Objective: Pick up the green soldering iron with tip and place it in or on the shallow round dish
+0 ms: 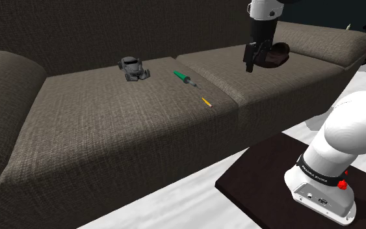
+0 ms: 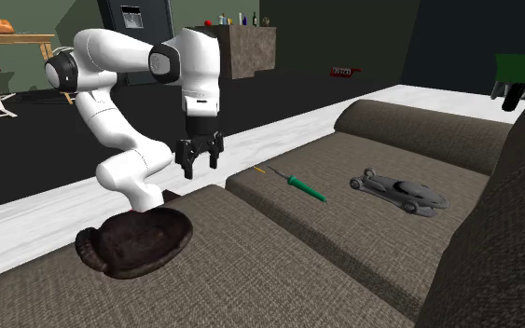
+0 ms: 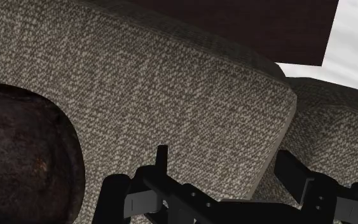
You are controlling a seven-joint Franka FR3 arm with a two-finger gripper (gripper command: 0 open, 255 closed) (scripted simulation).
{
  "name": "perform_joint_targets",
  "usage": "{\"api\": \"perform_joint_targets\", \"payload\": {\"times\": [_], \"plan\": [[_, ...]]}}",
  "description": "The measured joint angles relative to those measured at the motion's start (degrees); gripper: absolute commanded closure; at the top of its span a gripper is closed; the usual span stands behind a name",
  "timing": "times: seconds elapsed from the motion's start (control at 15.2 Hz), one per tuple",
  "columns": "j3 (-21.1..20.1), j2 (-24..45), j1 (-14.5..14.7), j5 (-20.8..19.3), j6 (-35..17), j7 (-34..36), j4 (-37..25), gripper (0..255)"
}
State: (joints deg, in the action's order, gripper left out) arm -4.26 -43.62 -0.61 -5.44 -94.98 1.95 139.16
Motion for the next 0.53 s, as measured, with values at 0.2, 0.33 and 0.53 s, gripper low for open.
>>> {"api": "perform_joint_targets", "payload": {"times": [0.2,0.33,0.53], "plan": [[-0.82,2.62,0.3,0.86,-0.46,1.03,-1.66,0],[-1.71,6.85,0.54,1.83,-0.81,2.19,-4.84,0],[-3.43,13.11,1.07,3.41,-1.3,4.44,-9.49,0]]}}
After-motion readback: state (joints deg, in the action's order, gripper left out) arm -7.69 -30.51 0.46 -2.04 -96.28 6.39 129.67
